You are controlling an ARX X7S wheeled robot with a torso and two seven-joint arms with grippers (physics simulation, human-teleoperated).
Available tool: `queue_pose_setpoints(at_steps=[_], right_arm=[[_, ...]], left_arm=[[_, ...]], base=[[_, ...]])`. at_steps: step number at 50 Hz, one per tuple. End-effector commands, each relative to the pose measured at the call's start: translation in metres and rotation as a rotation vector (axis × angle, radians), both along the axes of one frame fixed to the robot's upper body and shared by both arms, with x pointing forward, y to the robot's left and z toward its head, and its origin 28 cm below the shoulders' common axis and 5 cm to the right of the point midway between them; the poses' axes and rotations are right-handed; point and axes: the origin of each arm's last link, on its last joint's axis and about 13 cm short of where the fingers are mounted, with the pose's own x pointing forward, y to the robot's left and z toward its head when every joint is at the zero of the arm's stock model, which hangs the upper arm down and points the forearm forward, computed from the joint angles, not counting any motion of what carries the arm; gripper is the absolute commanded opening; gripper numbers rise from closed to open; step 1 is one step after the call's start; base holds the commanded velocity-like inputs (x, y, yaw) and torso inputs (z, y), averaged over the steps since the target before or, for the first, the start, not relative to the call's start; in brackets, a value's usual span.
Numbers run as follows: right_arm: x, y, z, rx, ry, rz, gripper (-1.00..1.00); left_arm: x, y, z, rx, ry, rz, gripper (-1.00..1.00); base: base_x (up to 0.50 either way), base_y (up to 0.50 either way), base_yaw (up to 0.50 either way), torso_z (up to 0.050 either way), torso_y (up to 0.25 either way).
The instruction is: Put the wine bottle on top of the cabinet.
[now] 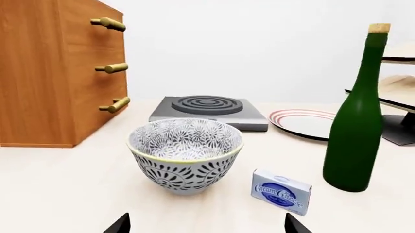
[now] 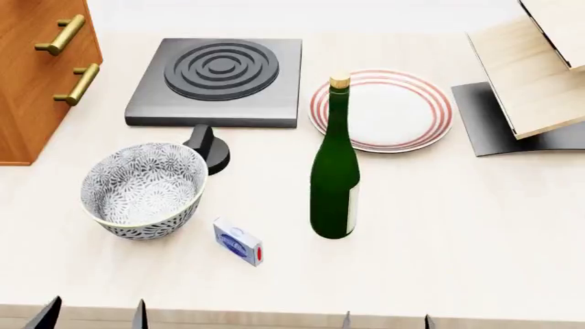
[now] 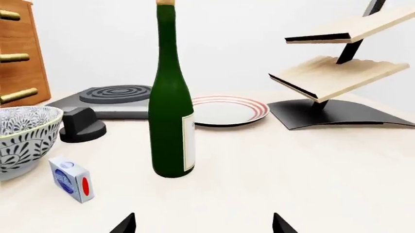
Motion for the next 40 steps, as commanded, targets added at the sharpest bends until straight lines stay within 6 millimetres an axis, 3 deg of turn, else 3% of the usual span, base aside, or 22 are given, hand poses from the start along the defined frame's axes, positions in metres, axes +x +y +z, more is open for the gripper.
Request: queue_pose_setpoints(at_steps=[1, 15, 26, 27, 40], right_arm=[[-0.002, 0.0, 0.017, 0.025, -0.054, -0.008, 1.0], [-0.009, 0.007, 0.056, -0.011, -0.153, 0.03, 1.0], [-0.019, 0.012, 0.099, 0.001, -0.262, 0.057, 1.0], [-0.022, 0.013, 0.106, -0.002, -0.286, 0.064, 1.0], [-0.039, 0.017, 0.143, -0.012, -0.39, 0.102, 1.0]], left_arm=[[-0.003, -0.003, 0.021, 0.016, -0.081, -0.005, 1.0], [-0.013, -0.01, 0.069, 0.017, -0.212, -0.02, 1.0], [-0.023, -0.013, 0.106, 0.052, -0.33, -0.02, 1.0], [-0.027, -0.013, 0.117, 0.053, -0.354, -0.024, 1.0], [-0.043, -0.017, 0.146, 0.026, -0.42, -0.06, 1.0]], base=[[0.0, 0.0, 0.0, 0.0, 0.0], [0.0, 0.0, 0.0, 0.0, 0.0], [0.0, 0.0, 0.0, 0.0, 0.0], [0.0, 0.0, 0.0, 0.0, 0.0], [0.0, 0.0, 0.0, 0.0, 0.0]])
